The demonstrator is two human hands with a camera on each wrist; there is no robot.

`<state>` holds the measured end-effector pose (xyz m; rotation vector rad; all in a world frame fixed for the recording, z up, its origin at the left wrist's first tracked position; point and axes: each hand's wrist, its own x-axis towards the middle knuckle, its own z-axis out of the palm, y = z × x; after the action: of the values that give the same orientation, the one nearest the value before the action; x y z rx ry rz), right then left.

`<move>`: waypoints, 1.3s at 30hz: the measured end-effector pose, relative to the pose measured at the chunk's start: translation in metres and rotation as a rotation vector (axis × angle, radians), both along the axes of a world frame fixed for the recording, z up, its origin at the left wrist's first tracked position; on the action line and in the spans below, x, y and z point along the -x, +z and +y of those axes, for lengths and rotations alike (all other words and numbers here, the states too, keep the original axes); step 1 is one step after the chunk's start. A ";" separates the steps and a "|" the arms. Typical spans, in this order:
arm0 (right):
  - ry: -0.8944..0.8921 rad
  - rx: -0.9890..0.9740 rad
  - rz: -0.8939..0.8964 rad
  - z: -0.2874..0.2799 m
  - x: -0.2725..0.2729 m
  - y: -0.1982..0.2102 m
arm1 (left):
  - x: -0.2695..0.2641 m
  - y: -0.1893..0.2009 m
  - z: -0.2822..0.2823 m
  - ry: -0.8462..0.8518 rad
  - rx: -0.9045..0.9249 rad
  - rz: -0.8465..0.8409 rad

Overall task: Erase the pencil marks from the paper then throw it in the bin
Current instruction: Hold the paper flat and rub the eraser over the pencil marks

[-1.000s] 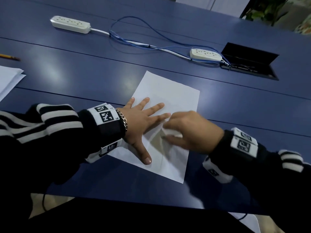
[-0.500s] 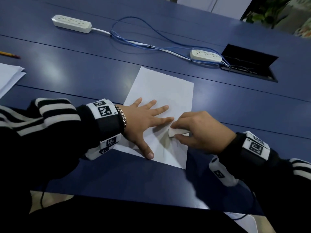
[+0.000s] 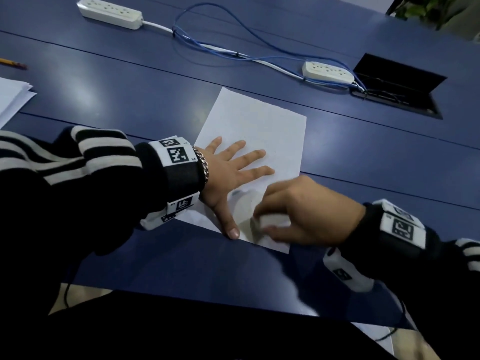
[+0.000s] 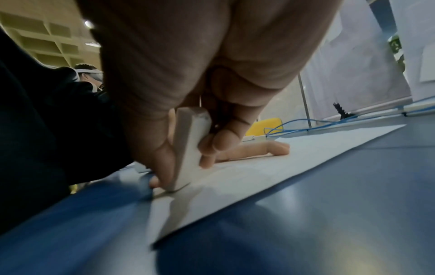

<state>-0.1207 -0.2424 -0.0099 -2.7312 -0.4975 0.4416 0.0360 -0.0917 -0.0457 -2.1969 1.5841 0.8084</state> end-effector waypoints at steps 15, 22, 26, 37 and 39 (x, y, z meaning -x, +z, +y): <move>-0.057 0.052 -0.076 0.002 -0.007 -0.001 | 0.001 0.004 -0.002 0.007 -0.026 -0.013; -0.197 -0.015 -0.085 -0.015 0.008 0.010 | 0.001 0.001 0.001 0.012 0.009 0.006; -0.359 0.113 -0.146 -0.038 0.017 0.003 | -0.002 0.002 0.003 -0.031 0.042 0.009; -0.389 0.075 -0.123 -0.033 -0.009 0.002 | -0.012 0.001 0.005 0.012 0.094 0.044; -0.397 0.104 -0.159 -0.032 -0.024 -0.002 | -0.011 0.002 0.002 0.019 0.089 0.028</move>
<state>-0.0967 -0.2746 -0.0120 -2.8807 0.0390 0.1526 0.0469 -0.0896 -0.0437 -2.2747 1.6446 0.7924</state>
